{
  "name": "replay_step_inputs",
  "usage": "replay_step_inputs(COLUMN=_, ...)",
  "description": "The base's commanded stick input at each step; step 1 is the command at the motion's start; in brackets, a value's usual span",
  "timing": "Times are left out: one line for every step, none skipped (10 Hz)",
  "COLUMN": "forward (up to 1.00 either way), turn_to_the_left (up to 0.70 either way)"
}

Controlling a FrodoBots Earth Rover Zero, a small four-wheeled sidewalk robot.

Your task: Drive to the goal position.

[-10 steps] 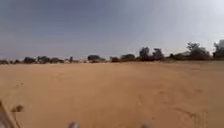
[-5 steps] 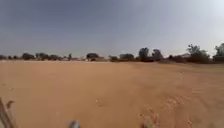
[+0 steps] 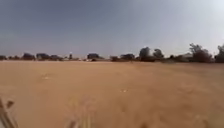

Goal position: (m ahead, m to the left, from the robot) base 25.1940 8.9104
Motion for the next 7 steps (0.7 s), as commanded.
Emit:
replay_step_inputs(forward=1.00, turn_to_the_left=0.00)
replay_step_inputs(forward=1.00, turn_to_the_left=0.00)
replay_step_inputs(forward=1.00, turn_to_the_left=0.00)
replay_step_inputs(forward=1.00, turn_to_the_left=0.00)
replay_step_inputs(forward=1.00, turn_to_the_left=0.00)
replay_step_inputs(forward=1.00, turn_to_the_left=-0.09)
replay_step_inputs(forward=1.00, turn_to_the_left=-0.19)
